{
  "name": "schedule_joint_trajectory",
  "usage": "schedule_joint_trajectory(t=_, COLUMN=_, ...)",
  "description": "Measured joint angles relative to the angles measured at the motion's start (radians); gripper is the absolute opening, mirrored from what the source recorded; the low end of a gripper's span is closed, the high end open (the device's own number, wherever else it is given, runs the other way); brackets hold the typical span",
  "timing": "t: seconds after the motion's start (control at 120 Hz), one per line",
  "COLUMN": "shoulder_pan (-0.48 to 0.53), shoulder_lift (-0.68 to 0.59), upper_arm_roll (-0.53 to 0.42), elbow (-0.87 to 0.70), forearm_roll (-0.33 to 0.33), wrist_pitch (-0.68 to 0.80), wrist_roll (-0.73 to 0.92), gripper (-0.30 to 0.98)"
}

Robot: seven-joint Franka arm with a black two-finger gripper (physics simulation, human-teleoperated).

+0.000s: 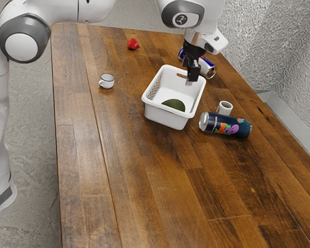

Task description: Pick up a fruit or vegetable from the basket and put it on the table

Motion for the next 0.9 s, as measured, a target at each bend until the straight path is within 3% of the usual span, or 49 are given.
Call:
schedule_joint_trajectory(t=0.15, shoulder_pan=-0.029, shoulder_lift=-0.025, upper_arm_roll=-0.008, elbow=0.060, forearm_roll=0.005, wrist_pitch=-0.006, wrist_roll=0.000, gripper=0.69)
schedule_joint_trajectory(t=0.567, shoulder_pan=-0.076, shoulder_lift=-0.005, upper_arm_roll=-0.010, elbow=0.046, forearm_roll=0.006, wrist_pitch=-0.081, wrist_roll=-0.013, gripper=0.69)
schedule_joint_trajectory(t=0.667, shoulder_pan=-0.098, shoulder_lift=-0.053, upper_arm_roll=0.020, elbow=-0.043, forearm_roll=0.008, wrist_pitch=-0.081, wrist_roll=-0.045, gripper=0.69)
schedule_joint_trajectory(t=0.733, shoulder_pan=-0.072, shoulder_lift=-0.169, upper_arm_roll=0.029, elbow=-0.233, forearm_roll=0.009, wrist_pitch=-0.036, wrist_roll=-0.067, gripper=0.68)
schedule_joint_trajectory(t=0.783, shoulder_pan=0.007, shoulder_lift=-0.231, upper_arm_roll=0.030, elbow=-0.327, forearm_roll=0.010, wrist_pitch=-0.007, wrist_roll=-0.081, gripper=0.68)
schedule_joint_trajectory(t=0.833, shoulder_pan=0.100, shoulder_lift=-0.263, upper_arm_roll=0.027, elbow=-0.372, forearm_roll=0.011, wrist_pitch=0.016, wrist_roll=-0.091, gripper=0.69)
schedule_joint_trajectory(t=0.9, shoulder_pan=0.144, shoulder_lift=-0.275, upper_arm_roll=0.010, elbow=-0.385, forearm_roll=0.020, wrist_pitch=0.038, wrist_roll=-0.102, gripper=0.69)
